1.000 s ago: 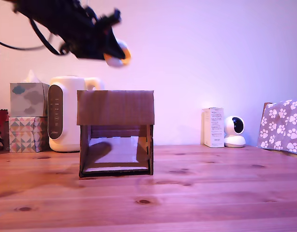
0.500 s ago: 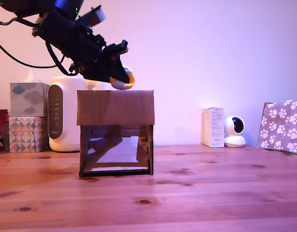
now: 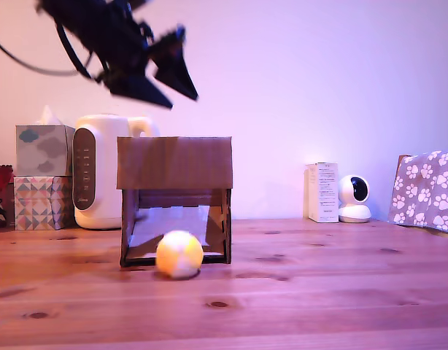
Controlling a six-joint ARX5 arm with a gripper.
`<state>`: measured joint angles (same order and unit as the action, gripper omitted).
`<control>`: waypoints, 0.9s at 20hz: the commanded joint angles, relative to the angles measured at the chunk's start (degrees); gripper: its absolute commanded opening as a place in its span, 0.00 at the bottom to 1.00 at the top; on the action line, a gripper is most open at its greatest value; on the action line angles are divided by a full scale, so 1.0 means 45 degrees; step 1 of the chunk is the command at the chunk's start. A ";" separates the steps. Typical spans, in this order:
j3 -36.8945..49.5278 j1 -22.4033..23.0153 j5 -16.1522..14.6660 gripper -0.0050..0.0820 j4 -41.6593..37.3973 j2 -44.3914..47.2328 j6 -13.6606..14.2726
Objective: Drop the footbag into the cardboard dice tower
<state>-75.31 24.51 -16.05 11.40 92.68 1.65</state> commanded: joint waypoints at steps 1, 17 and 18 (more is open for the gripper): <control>0.0049 0.0087 -0.0029 0.05 0.0525 -0.0194 -0.0024; 0.8859 0.0806 0.0253 0.03 -0.5615 -0.6164 -0.0840; 0.9326 0.0806 0.0282 0.03 -0.6052 -0.6436 -0.1117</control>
<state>-35.48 28.08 -14.90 -14.87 63.83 -2.66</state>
